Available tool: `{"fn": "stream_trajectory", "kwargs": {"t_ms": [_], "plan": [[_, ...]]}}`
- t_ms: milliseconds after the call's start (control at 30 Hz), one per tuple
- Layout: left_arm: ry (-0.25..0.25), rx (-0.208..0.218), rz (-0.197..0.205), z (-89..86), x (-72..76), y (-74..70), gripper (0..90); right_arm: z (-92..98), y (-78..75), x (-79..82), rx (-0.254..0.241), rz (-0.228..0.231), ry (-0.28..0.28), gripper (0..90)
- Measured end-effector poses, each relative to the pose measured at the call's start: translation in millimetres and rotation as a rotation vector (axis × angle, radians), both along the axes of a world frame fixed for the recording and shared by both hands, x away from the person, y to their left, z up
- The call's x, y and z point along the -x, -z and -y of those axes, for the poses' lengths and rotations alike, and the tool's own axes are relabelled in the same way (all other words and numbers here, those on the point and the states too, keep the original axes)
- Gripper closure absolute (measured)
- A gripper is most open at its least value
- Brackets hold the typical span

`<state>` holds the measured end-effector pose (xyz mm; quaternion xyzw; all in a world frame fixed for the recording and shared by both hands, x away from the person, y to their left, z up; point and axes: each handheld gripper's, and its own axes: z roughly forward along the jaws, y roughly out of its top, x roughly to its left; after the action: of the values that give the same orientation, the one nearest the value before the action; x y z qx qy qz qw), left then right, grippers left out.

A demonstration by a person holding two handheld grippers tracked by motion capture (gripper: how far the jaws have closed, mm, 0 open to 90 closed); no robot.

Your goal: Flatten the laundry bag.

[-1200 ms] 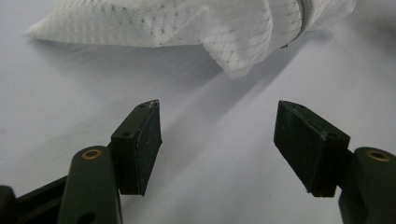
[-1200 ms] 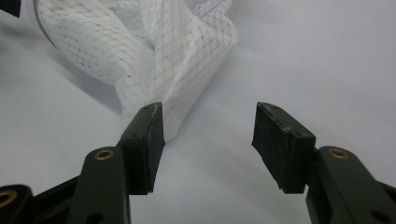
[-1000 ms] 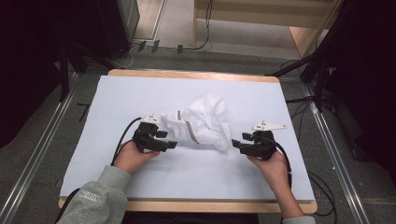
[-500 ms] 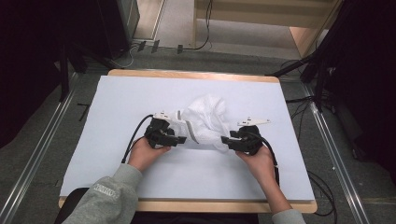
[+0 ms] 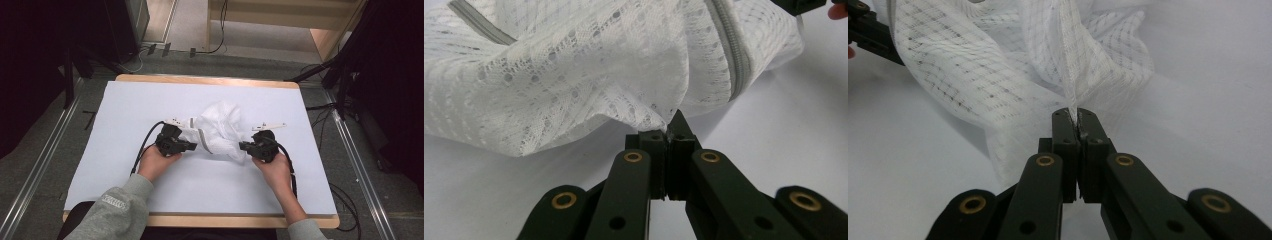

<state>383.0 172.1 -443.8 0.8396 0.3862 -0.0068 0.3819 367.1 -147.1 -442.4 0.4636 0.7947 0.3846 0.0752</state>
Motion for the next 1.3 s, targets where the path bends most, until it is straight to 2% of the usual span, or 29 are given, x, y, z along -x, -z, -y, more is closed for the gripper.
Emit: {"fn": "stream_trajectory", "kwargs": {"t_ms": [300,567,600,633,667,700,733,767,800,900,1067,1200,1300], "plan": [[0.015,0.01,0.008,-12.8,6.0,-14.5,90.0,21.3,-6.3,-7.3,-0.021,0.03,0.019,89.9],[0.041,0.008,0.013,-20.5,27.8,-29.2,90.0,19.8,-10.2,-11.5,-0.024,0.039,0.01,89.8],[0.033,0.004,0.028,-24.1,34.2,-34.2,90.0,18.7,-11.8,-12.4,-0.038,0.041,0.004,88.0],[0.033,0.004,0.028,-24.1,34.2,-34.2,90.0,18.7,-11.8,-12.4,-0.038,0.041,0.004,88.0],[0.017,0.007,0.032,-31.7,38.9,-38.7,90.0,17.5,-13.5,-13.0,-0.049,0.049,-0.002,79.9],[0.017,0.007,0.032,-31.7,38.9,-38.7,90.0,17.0,-14.1,-13.4,-0.061,0.049,-0.003,77.5],[-0.003,0.015,0.035,-42.0,41.2,-41.4,90.0,16.8,-14.4,-14.1,-0.07,0.05,-0.009,75.9],[-0.003,0.015,0.035,-42.0,41.2,-41.4,90.0,16.8,-14.4,-14.1,-0.07,0.05,-0.009,75.9],[-0.036,0.016,0.033,-52.3,42.1,-42.6,90.0,15.9,-15.6,-15.0,-0.084,0.053,-0.011,73.4],[-0.061,0.012,0.026,-61.9,42.0,-42.1,90.0,13.3,-17.7,-15.8,-0.084,0.075,-0.02,71.1],[-0.105,0.005,-0.011,-79.0,43.2,-37.7,90.0,10.1,-15.5,-19.7,-0.064,0.074,-0.02,70.2],[-0.118,-0.024,-0.022,-84.9,43.8,-32.6,90.0,5.0,-7.1,-28.4,-0.054,0.044,-0.016,64.1],[-0.127,-0.029,-0.026,-88.9,42.6,-30.8,90.0,3.4,-4.0,-31.4,-0.041,0.04,-0.02,59.3]]}}
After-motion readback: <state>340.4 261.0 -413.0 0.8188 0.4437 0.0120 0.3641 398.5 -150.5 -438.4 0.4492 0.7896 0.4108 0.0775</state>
